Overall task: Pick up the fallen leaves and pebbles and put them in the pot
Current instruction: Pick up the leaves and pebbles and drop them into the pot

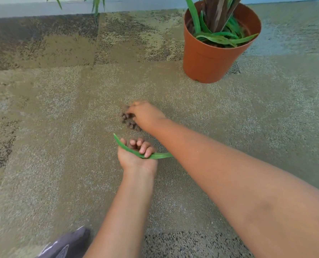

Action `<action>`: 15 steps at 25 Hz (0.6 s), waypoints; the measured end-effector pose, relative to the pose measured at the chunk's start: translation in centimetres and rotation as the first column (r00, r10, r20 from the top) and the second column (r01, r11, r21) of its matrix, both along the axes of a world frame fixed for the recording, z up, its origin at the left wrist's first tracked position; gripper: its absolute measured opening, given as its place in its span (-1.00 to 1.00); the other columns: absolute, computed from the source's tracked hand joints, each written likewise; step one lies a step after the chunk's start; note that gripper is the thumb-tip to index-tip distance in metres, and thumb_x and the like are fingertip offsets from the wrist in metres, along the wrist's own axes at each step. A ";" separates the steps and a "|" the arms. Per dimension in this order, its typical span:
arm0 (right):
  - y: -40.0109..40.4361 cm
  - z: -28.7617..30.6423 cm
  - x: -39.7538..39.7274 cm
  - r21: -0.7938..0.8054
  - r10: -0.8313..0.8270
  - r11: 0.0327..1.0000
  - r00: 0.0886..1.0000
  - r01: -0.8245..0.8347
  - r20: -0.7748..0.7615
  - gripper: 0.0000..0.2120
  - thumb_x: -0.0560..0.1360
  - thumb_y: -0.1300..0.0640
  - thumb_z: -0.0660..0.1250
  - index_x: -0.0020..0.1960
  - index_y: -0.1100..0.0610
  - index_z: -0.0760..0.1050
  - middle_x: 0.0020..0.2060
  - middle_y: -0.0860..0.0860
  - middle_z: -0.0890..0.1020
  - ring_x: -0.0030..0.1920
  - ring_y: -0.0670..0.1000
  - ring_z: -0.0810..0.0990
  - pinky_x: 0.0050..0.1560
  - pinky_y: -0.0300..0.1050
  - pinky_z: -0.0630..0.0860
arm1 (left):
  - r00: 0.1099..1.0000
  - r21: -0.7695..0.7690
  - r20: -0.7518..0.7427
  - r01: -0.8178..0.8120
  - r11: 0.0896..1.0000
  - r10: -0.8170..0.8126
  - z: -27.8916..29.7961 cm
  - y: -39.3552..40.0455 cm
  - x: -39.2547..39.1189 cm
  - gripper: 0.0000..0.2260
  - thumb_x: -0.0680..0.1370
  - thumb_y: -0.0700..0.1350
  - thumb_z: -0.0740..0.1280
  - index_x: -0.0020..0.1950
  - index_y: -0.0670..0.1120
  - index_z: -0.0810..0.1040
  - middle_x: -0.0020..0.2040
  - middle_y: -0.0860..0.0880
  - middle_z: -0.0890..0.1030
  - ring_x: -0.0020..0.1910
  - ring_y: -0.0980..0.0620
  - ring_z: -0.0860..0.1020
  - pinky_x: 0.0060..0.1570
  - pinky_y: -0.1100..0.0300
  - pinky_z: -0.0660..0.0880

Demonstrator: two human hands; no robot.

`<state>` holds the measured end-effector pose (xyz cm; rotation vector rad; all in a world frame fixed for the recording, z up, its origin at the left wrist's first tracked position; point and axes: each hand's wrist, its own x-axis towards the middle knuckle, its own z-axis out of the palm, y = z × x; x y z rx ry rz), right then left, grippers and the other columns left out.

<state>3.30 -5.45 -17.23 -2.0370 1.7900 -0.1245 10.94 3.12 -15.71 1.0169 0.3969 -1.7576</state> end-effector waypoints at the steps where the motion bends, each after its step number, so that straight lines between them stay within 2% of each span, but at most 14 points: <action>1: -0.1 -0.2 -0.3 -0.006 -0.016 1.000 1.000 0.016 -0.019 -0.69 0.55 0.25 0.19 0.25 0.09 0.49 0.23 0.09 0.49 0.23 0.10 0.45 0.22 0.01 0.45 | 1.000 0.010 0.004 -0.010 1.000 0.010 -0.1 -0.1 0.2 -0.59 0.58 0.03 0.06 -0.46 -0.06 0.30 -0.59 0.02 0.33 -0.70 0.13 0.22 -0.72 0.41 0.08; 5: -0.3 -0.3 -1.1 -0.001 -0.109 0.994 0.993 0.109 0.039 -0.81 0.51 0.29 0.25 0.07 0.17 0.56 0.08 0.08 0.57 0.06 0.09 0.55 -0.01 -0.12 0.48 | 1.000 0.008 0.019 -0.025 1.000 0.025 -0.6 -0.7 0.8 -0.56 0.59 0.07 0.02 -0.41 -0.09 0.40 -0.54 -0.01 0.40 -0.67 0.10 0.29 -0.67 0.43 0.16; 8: 0.3 0.7 -2.3 0.045 -0.226 0.974 0.956 0.221 0.187 -0.87 0.48 0.26 0.33 0.00 0.17 0.60 0.00 0.07 0.64 0.00 0.04 0.60 0.06 -0.04 0.54 | 0.999 -0.019 0.041 -0.029 0.999 0.029 -0.7 -1.3 1.0 -0.51 0.60 0.14 -0.02 -0.31 -0.12 0.48 -0.43 -0.03 0.47 -0.56 0.09 0.39 -0.59 0.39 0.29; 10: 1.4 1.8 -3.0 0.050 -0.294 0.954 0.892 0.295 0.343 -0.90 0.44 0.22 0.40 -0.05 0.18 0.63 -0.08 0.05 0.68 -0.07 -0.02 0.62 0.07 -0.07 0.55 | 0.999 -0.044 0.039 -0.032 0.999 0.033 -0.7 -1.6 1.0 -0.48 0.58 0.20 -0.03 -0.20 -0.14 0.53 -0.34 -0.05 0.53 -0.41 0.06 0.49 -0.43 0.30 0.43; 12: 3.1 3.1 -3.0 0.074 -0.270 0.961 0.848 0.266 0.455 -0.90 0.40 0.19 0.45 -0.08 0.15 0.64 -0.14 0.00 0.68 -0.16 -0.09 0.61 0.04 -0.12 0.55 | 0.999 -0.061 0.041 -0.019 0.998 0.021 -0.6 -1.8 1.0 -0.48 0.57 0.22 0.01 -0.08 -0.16 0.55 -0.23 -0.07 0.57 -0.25 0.02 0.56 -0.20 0.20 0.50; 15: 5.4 4.4 -1.5 0.156 -0.121 0.987 0.842 0.044 0.525 -0.86 0.36 0.14 0.48 -0.09 0.08 0.63 -0.23 -0.12 0.66 -0.24 -0.21 0.56 -0.08 -0.29 0.52 | 0.999 -0.077 -0.001 -0.034 0.996 0.034 -0.5 -2.2 1.2 -0.55 0.57 0.17 0.08 0.03 -0.18 0.52 -0.09 -0.14 0.61 -0.10 -0.07 0.62 0.03 0.07 0.54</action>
